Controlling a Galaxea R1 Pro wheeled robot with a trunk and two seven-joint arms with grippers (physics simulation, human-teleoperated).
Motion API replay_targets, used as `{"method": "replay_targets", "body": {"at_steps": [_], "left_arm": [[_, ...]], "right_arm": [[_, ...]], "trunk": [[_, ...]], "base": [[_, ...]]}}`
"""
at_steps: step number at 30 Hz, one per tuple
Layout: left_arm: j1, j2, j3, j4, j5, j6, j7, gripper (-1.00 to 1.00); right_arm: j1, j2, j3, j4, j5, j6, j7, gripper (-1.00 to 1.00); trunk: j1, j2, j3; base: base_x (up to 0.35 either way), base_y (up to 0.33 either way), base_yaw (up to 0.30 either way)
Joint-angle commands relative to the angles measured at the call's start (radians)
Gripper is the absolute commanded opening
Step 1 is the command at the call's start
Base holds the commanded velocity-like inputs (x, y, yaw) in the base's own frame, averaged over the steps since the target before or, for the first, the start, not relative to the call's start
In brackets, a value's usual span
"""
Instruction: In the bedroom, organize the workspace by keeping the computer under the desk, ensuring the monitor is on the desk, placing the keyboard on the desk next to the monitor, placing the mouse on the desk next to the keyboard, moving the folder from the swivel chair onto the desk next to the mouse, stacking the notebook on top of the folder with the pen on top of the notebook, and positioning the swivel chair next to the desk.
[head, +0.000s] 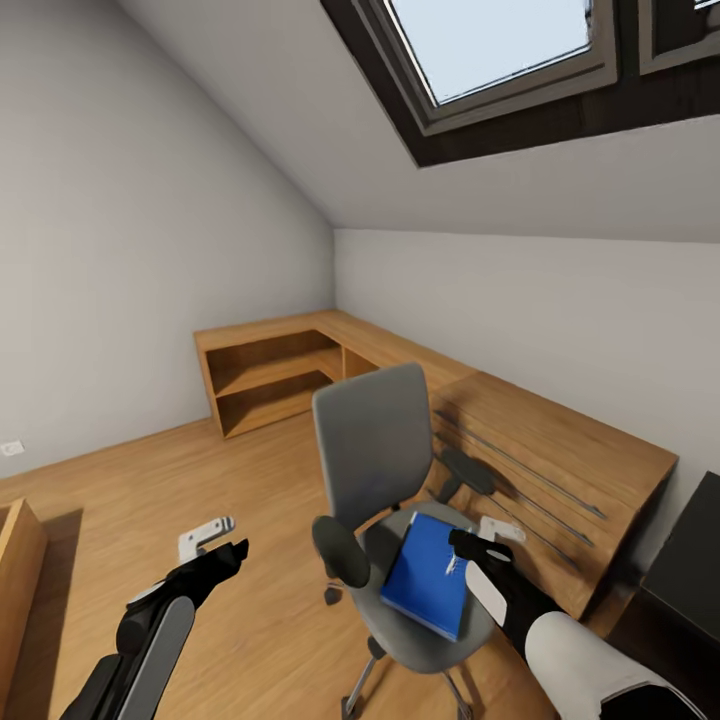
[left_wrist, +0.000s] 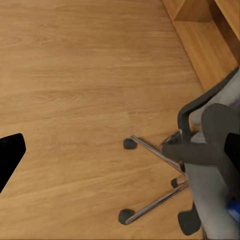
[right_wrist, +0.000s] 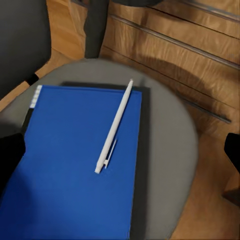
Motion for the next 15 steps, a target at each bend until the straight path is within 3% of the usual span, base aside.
{"method": "replay_targets", "body": {"at_steps": [1, 15], "left_arm": [[-0.001, 0.001, -0.002, 0.0, 0.011, 0.002, 0.009, 1.0], [-0.001, 0.001, 0.0, -0.02, 0.015, 0.001, 0.011, 1.0]], "right_arm": [[-0.001, -0.002, 0.009, -0.001, -0.006, 0.003, -0.008, 1.0], [0.0, -0.005, 0.01, 0.001, -0.006, 0.002, -0.009, 1.0]], "trunk": [[0.001, -0.001, -0.001], [0.001, -0.001, -0.001]], "base": [[0.325, 0.0, 0.0], [0.287, 0.0, 0.0]]}}
